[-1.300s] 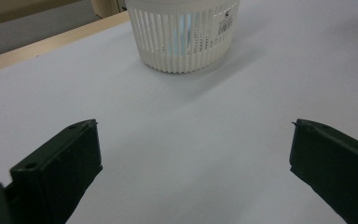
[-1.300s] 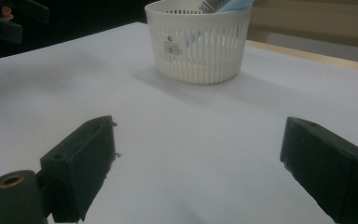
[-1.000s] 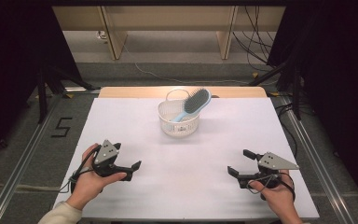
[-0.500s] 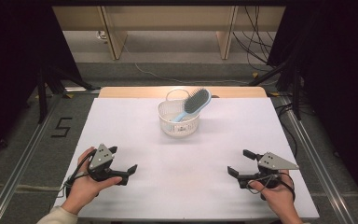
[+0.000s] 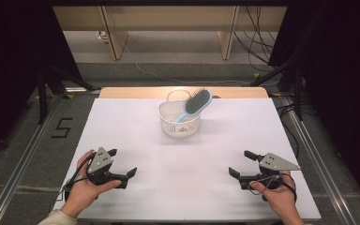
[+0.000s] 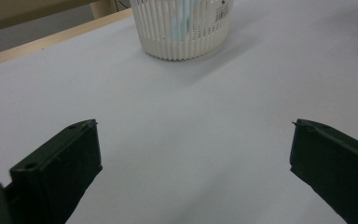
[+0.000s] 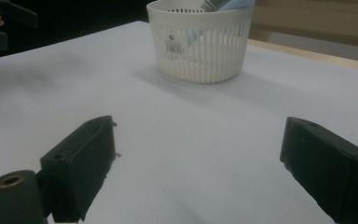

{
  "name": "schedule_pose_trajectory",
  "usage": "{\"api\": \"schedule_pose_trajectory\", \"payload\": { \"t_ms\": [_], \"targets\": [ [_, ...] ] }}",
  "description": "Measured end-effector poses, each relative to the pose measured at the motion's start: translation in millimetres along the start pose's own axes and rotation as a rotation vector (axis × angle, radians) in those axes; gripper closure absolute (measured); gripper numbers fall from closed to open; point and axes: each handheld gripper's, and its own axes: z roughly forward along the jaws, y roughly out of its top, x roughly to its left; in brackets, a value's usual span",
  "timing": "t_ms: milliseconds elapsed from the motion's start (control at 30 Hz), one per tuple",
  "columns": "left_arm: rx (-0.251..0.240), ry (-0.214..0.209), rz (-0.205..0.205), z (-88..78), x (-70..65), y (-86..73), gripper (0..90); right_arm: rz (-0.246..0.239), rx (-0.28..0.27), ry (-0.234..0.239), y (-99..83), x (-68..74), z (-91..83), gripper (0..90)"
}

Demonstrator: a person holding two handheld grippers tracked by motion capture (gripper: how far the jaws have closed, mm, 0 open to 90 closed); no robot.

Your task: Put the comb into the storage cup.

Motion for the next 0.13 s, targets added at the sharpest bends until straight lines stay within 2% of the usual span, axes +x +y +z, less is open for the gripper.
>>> {"api": "schedule_pose_trajectory", "payload": {
  "t_ms": [133],
  "targets": [
    [-0.004, 0.000, 0.002, 1.2, -1.3, -0.8, 1.4, 0.000, 0.000, 0.002, -0.2, -0.1, 0.0, 11.1]
  ]
}}
